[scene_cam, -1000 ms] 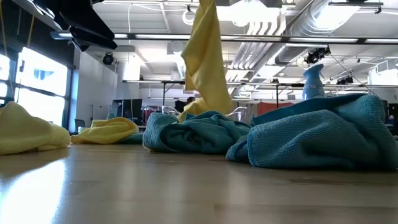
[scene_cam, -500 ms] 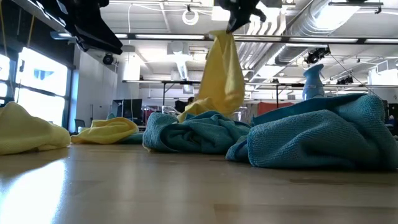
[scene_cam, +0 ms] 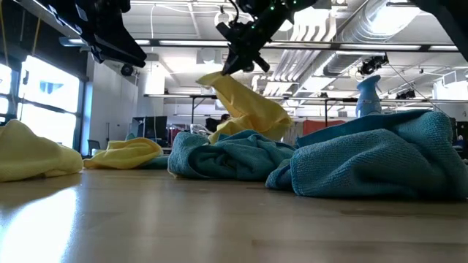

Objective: Sort microfiber towel by color & place in baskets
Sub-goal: Put the yellow microfiber towel into the top transparent bin

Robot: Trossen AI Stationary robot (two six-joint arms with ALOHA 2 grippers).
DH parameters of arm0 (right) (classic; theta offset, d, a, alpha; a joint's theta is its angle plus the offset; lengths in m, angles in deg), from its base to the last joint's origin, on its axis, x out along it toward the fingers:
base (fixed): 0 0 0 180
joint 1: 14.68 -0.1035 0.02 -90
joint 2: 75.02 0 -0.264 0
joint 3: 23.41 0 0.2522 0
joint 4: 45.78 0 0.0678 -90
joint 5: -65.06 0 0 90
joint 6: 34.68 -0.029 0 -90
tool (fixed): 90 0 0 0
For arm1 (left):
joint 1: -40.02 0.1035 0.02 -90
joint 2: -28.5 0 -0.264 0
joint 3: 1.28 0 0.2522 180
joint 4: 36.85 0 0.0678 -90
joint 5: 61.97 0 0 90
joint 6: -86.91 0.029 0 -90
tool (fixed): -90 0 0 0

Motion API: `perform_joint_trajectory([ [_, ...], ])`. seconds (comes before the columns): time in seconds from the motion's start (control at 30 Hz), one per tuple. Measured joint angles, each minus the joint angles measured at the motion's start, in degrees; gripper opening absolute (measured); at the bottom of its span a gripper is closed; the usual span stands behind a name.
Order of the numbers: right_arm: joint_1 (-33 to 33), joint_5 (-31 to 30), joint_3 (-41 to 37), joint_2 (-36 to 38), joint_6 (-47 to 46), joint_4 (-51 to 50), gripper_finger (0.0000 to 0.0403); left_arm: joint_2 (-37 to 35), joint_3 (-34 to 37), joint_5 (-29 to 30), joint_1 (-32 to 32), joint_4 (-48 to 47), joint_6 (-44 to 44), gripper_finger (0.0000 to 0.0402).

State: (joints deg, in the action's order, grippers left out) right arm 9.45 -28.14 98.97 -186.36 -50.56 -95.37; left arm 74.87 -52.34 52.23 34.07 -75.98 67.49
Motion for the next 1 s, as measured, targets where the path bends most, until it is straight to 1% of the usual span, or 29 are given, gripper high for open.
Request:
perform_joint_trajectory([
  [0.1, 0.89, -2.65, 0.02, -0.05, -2.38, -2.98, 0.0, 0.0, 0.0, -0.02, 0.0, -0.02, -0.02, 0.0136],
  [0.2, 2.23, -7.69, 0.02, -0.07, -5.76, -11.08, 0.0, 0.0, 0.0, -0.07, 0.0, -0.03, -0.47, 0.0136],
  [0.27, 3.29, -8.22, -0.08, -0.08, -9.55, -16.4, 0.0, 0.0, 0.0, -0.07, 0.0, -0.04, -0.48, 0.0136],
  [0.4, 4.72, -8.28, -3.45, -0.14, -15.16, -17.61, 0.0, 0.0, 0.0, -0.07, 0.0, -0.04, -0.5, 0.0136],
  [0.53, 5.63, -3.63, -9.08, -0.03, -19.13, -11.35, 0.0, 0.01, 0.0, -0.07, 0.0, -0.04, -0.55, 0.0136],
  [0.77, 5.9, -1.13, -20.13, -0.12, -23.5, -2.94, 0.0, 0.0, 0.0, -0.07, 0.0, -0.04, -1.46, 0.0136],
  [0.87, 5.87, 0.24, -23.13, -0.12, -24.67, 1.65, 0.0, 0.02, 0.0, -0.07, 0.0, -0.04, -1.46, 0.0136],
  [1.0, 5.87, 0.12, -24.27, -0.64, -24.69, 3.05, 0.0, 0.02, 0.0, -0.07, 0.0, -0.04, -1.49, 0.0136],
])
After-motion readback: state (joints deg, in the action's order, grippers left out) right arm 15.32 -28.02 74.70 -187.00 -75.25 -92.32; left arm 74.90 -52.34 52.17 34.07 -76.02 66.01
